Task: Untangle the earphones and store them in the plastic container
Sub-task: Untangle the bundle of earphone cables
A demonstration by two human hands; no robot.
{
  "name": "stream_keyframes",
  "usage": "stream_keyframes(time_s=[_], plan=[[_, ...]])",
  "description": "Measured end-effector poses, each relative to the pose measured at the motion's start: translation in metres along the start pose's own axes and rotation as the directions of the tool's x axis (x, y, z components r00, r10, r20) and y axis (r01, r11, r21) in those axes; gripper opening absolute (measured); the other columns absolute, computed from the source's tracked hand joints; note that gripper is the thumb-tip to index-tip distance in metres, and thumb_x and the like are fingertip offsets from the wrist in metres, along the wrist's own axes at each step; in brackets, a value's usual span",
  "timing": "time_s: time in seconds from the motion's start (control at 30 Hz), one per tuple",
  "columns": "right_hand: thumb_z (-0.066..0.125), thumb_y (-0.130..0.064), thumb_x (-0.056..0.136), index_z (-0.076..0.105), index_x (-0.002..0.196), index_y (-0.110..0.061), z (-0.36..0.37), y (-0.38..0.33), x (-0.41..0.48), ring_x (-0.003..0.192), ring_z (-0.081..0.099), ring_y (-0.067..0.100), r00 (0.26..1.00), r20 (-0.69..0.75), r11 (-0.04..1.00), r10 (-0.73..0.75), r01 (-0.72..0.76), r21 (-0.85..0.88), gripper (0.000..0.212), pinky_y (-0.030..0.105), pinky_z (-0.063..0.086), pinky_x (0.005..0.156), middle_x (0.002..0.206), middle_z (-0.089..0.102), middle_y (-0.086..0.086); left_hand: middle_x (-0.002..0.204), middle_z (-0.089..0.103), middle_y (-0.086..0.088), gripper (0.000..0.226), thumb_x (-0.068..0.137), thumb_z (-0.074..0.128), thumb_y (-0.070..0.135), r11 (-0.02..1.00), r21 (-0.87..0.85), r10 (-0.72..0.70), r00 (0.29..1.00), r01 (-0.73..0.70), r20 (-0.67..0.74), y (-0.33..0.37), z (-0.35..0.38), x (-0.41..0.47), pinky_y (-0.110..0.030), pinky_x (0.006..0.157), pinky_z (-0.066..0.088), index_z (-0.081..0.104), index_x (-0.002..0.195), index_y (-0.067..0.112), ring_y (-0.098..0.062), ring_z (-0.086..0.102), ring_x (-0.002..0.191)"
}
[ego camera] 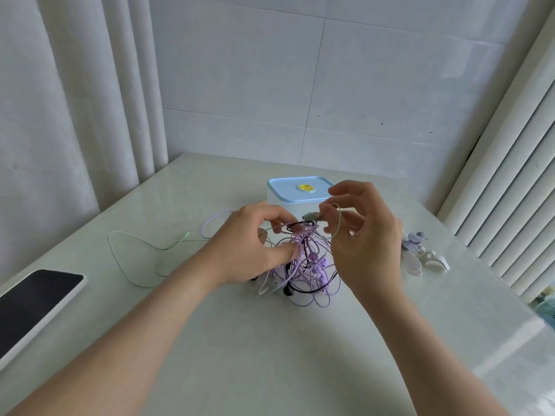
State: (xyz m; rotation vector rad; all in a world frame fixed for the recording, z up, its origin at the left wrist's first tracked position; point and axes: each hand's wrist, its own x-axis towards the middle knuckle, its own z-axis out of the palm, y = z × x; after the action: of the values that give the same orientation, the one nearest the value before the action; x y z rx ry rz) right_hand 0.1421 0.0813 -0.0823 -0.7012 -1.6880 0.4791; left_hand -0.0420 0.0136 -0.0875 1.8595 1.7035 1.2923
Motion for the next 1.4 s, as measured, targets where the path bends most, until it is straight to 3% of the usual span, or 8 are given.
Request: stream_keyframes(time_s=[0.23, 0.37, 0.57, 0.77, 0.87, 1.13, 1.23, 1.4], plan=[[0.055, 0.000, 0.104, 0.049, 0.114, -0.028, 0.000, 0.005, 0.001, 0.062, 0.072, 0.011, 0.997, 0.029, 0.991, -0.073, 0.076, -0.108, 0.030, 0.027, 0.052, 0.052, 0.098, 0.062, -0.015, 0.070, 0.044, 0.011, 0.027, 0.075, 0.069, 0.023, 0.989, -0.144, -0.028, 0.996, 0.039, 0.080, -0.005, -0.006, 0.002, -0.023, 0.062, 0.034, 0.077, 0.101, 0.027, -0.011, 0.039, 0.063], [0.059, -0.012, 0.105, 0.049, 0.111, -0.028, 0.001, 0.008, 0.004, 0.074, 0.071, 0.017, 0.998, 0.033, 0.998, 0.048, -0.047, -0.031, 0.020, 0.048, 0.059, 0.066, 0.089, 0.066, -0.012, 0.062, 0.040, 0.007, 0.019, 0.082, 0.065, 0.032, 0.984, -0.170, -0.062, 0.997, 0.052, -0.054, -0.005, -0.004, 0.005, -0.022, 0.060, 0.035, 0.076, 0.096, 0.024, -0.011, 0.041, 0.060], [0.061, -0.010, 0.105, 0.054, 0.114, -0.016, -0.002, 0.003, 0.007, 0.062, 0.061, 0.019, 0.960, 0.096, 0.927, 0.263, -0.279, 0.251, 0.013, 0.035, 0.049, 0.065, 0.072, 0.073, 0.000, 0.064, 0.034, 0.004, 0.014, 0.090, 0.071, 0.040, 0.998, -0.051, -0.058, 0.970, 0.047, -0.235, -0.016, -0.004, 0.011, -0.032, 0.063, 0.035, 0.071, 0.086, 0.027, -0.016, 0.036, 0.062], [0.058, -0.005, 0.106, 0.052, 0.115, -0.015, 0.000, 0.000, 0.006, 0.061, 0.065, 0.022, 0.941, 0.151, 0.887, 0.301, -0.335, 0.317, 0.015, 0.043, 0.058, 0.064, 0.078, 0.068, 0.008, 0.055, 0.052, 0.004, 0.012, 0.094, 0.071, 0.021, 0.994, 0.045, -0.072, 0.926, 0.095, -0.371, -0.020, 0.000, 0.012, -0.024, 0.060, 0.039, 0.071, 0.081, 0.019, -0.014, 0.045, 0.056], [0.057, -0.005, 0.106, 0.054, 0.115, -0.015, 0.000, 0.000, 0.005, 0.060, 0.069, 0.022, 0.954, 0.139, 0.921, 0.267, -0.295, 0.254, 0.013, 0.035, 0.056, 0.058, 0.090, 0.068, 0.014, 0.062, 0.067, 0.002, 0.014, 0.095, 0.068, 0.019, 0.989, 0.028, -0.119, 0.899, 0.145, -0.421, -0.021, 0.000, 0.012, -0.021, 0.062, 0.043, 0.068, 0.081, 0.020, -0.013, 0.057, 0.061], [0.061, -0.002, 0.104, 0.074, 0.113, -0.009, 0.000, 0.008, 0.007, 0.076, 0.071, 0.013, 0.896, 0.276, 0.862, 0.347, -0.421, 0.284, 0.018, 0.030, 0.055, 0.075, 0.084, 0.074, 0.000, 0.061, 0.062, 0.010, 0.010, 0.088, 0.062, 0.032, 0.925, -0.346, -0.283, 0.891, 0.156, -0.355, -0.022, -0.003, 0.018, -0.043, 0.072, 0.053, 0.064, 0.081, 0.025, -0.017, 0.055, 0.060], [0.060, -0.002, 0.104, 0.073, 0.114, -0.010, -0.001, 0.010, 0.007, 0.081, 0.072, 0.016, 0.862, 0.331, 0.795, 0.385, -0.492, 0.355, 0.018, 0.034, 0.059, 0.082, 0.087, 0.074, 0.004, 0.058, 0.057, 0.016, 0.013, 0.097, 0.063, 0.022, 0.922, -0.343, -0.303, 0.890, 0.182, -0.342, -0.022, -0.003, 0.018, -0.043, 0.074, 0.052, 0.064, 0.084, 0.022, -0.016, 0.050, 0.063], [0.051, 0.005, 0.107, 0.080, 0.102, -0.012, -0.001, 0.009, 0.006, 0.086, 0.069, 0.019, 0.789, 0.469, 0.704, 0.397, -0.590, 0.396, 0.034, 0.030, 0.057, 0.085, 0.092, 0.073, 0.010, 0.064, 0.051, 0.003, 0.009, 0.098, 0.064, 0.025, 0.935, -0.300, -0.275, 0.923, 0.191, -0.269, -0.019, -0.001, 0.017, -0.039, 0.070, 0.044, 0.067, 0.090, 0.023, -0.019, 0.046, 0.064]])
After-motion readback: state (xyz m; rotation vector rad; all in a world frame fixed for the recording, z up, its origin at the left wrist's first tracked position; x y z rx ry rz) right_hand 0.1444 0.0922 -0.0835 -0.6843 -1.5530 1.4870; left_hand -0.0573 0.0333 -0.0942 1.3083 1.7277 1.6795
